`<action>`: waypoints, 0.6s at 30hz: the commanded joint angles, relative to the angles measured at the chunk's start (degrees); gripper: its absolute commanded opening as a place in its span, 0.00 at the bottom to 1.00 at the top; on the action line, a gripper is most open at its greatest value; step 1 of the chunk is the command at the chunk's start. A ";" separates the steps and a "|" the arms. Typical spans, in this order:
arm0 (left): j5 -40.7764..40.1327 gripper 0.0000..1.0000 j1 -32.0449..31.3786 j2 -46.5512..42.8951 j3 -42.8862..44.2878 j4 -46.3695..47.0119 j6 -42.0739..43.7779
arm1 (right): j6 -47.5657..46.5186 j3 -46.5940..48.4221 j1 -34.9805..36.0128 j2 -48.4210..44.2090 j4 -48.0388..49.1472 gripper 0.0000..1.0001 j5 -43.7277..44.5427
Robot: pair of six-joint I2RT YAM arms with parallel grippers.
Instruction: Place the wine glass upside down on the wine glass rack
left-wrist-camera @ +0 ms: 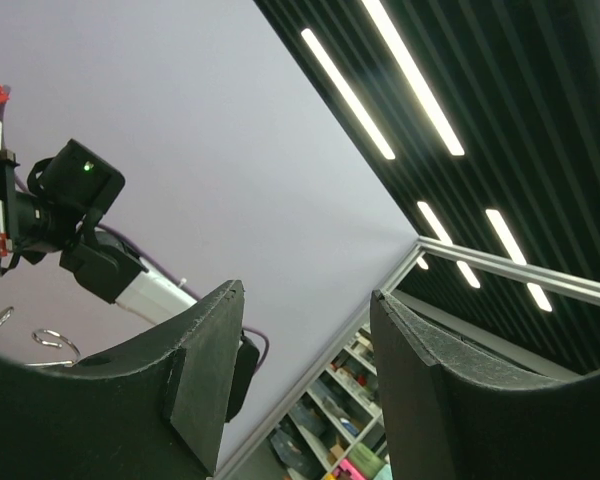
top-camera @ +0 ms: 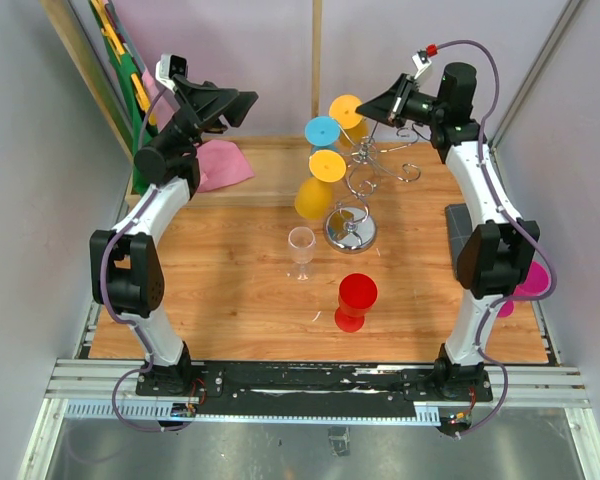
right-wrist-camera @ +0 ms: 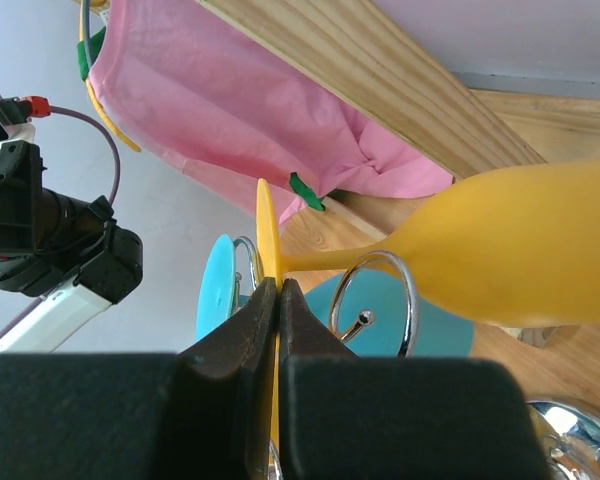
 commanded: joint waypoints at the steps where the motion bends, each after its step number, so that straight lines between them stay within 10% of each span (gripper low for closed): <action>1: -0.07 0.58 0.37 -2.18 -0.68 15.39 -9.53 | -1.21 -1.47 0.68 -4.11 0.95 0.01 -1.86; 18: 0.01 0.58 0.37 -2.70 -1.36 15.40 -9.44 | -2.63 0.38 0.57 -4.83 -2.50 0.01 -1.52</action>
